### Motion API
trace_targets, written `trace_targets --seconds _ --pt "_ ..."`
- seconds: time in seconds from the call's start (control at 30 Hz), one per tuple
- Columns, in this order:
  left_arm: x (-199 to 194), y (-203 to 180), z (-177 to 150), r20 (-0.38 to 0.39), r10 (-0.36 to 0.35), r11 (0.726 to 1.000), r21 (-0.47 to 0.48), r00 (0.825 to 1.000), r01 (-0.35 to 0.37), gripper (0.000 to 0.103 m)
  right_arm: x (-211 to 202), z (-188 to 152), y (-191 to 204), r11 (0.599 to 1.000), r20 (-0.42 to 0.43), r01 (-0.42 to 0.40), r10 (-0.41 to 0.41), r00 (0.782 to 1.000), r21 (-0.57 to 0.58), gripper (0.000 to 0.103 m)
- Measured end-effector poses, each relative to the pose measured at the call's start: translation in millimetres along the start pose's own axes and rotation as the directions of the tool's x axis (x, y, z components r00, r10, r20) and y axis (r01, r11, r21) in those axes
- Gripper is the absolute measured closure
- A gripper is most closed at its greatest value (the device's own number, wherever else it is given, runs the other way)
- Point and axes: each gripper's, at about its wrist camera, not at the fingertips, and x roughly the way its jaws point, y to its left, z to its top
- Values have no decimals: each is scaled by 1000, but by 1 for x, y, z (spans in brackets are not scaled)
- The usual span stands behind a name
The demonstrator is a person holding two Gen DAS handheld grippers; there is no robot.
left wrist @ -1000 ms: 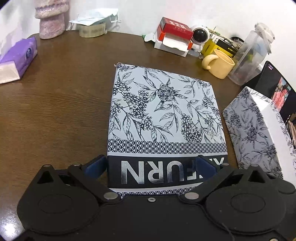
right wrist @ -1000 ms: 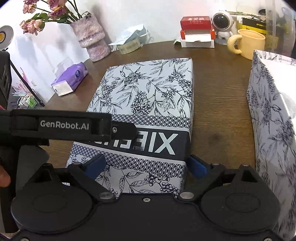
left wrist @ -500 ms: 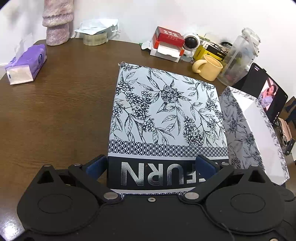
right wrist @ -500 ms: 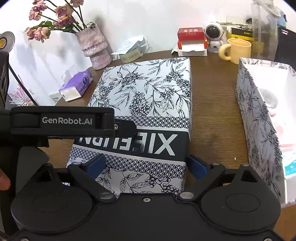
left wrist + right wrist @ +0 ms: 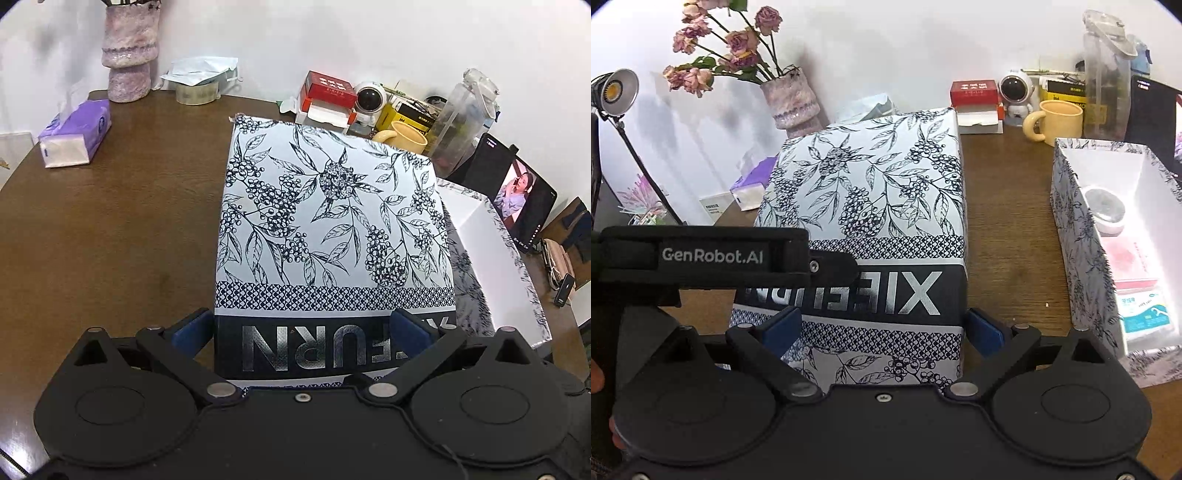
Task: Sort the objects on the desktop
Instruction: 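Close the left gripper on the XIEFURN box's printed band edge, then lift the XIEFURN lid with both grippers and carry it toward the open floral box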
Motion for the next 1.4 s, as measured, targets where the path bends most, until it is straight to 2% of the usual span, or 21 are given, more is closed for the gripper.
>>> trace_targets --seconds 0.37,0.67,1.07,1.4 --pt "-45 -21 -42 36 51 997 -64 998 -48 2 -48 -29 2 996 0 -64 65 998 -54 6" --pt "-83 -57 -92 55 80 992 -100 995 -74 2 -101 -68 -3 992 -3 -97 98 995 -82 6" --pt "-119 -106 -156 60 80 991 -114 995 -73 2 -165 -121 -20 991 -9 -91 91 996 -97 6" --pt "-132 -149 -190 44 34 997 -71 998 -31 2 -213 -155 -45 997 11 -45 45 999 -58 6"
